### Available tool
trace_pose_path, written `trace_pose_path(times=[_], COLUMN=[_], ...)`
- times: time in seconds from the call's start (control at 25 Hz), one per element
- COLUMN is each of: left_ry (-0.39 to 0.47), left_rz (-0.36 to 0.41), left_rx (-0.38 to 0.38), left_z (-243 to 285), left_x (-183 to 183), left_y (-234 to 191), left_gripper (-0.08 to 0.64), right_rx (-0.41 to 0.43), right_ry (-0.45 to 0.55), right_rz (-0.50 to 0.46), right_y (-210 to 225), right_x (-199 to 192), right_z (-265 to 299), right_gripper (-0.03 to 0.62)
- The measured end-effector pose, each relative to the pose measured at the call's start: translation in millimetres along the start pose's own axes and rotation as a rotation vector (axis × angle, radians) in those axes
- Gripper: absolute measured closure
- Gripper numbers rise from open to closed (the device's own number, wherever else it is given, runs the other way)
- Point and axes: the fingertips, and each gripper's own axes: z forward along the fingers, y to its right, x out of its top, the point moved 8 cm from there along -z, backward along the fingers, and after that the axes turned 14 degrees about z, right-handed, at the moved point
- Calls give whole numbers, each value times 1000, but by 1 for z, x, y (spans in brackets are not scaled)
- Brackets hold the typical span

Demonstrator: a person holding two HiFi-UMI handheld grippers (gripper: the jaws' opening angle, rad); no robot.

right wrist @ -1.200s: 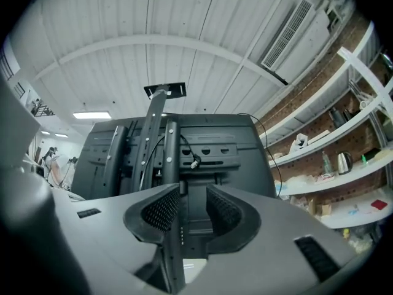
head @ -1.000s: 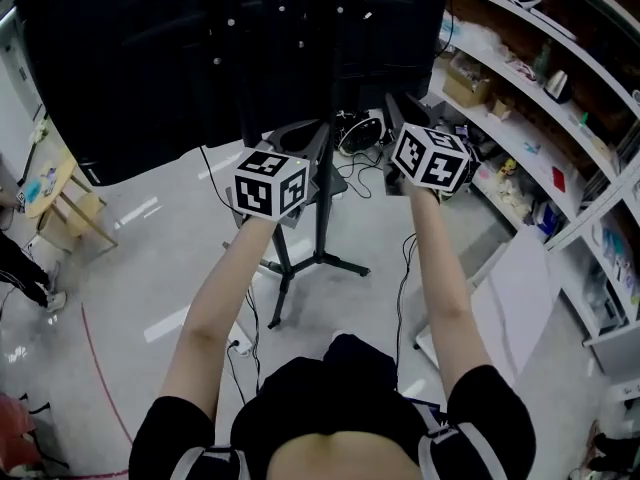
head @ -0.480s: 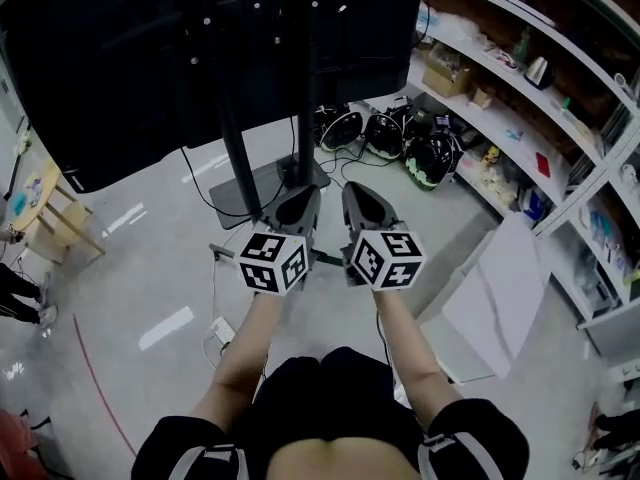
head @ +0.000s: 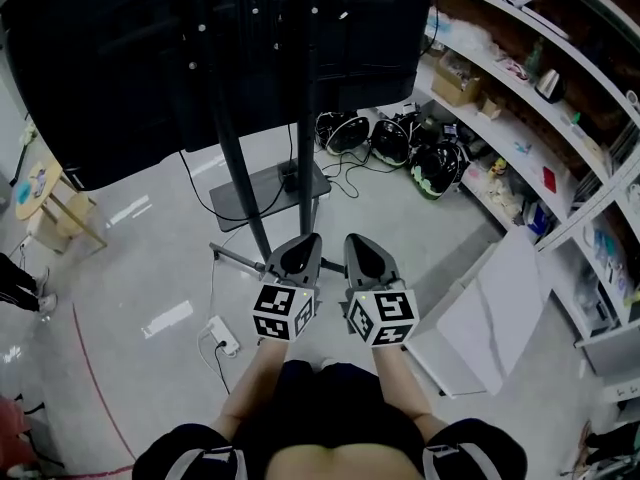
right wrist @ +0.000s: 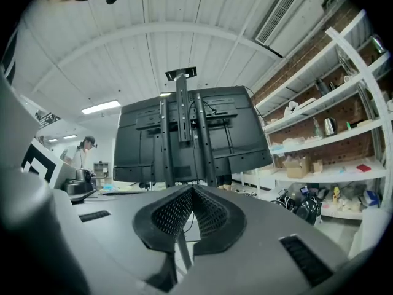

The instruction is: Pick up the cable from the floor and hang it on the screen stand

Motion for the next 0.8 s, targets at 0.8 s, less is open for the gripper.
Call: trace_pose_path(times=[0.8], left_ry=[-48], left_rz=[87], left_rx=[-2], left_z=[10], left_x=[-6], left_y=[3], left_gripper=[554], right_rx=[0], right_ry=[-23], right_rz=[21], right_y=[6], right_x=[-5], right_z=[11], right_gripper=[570])
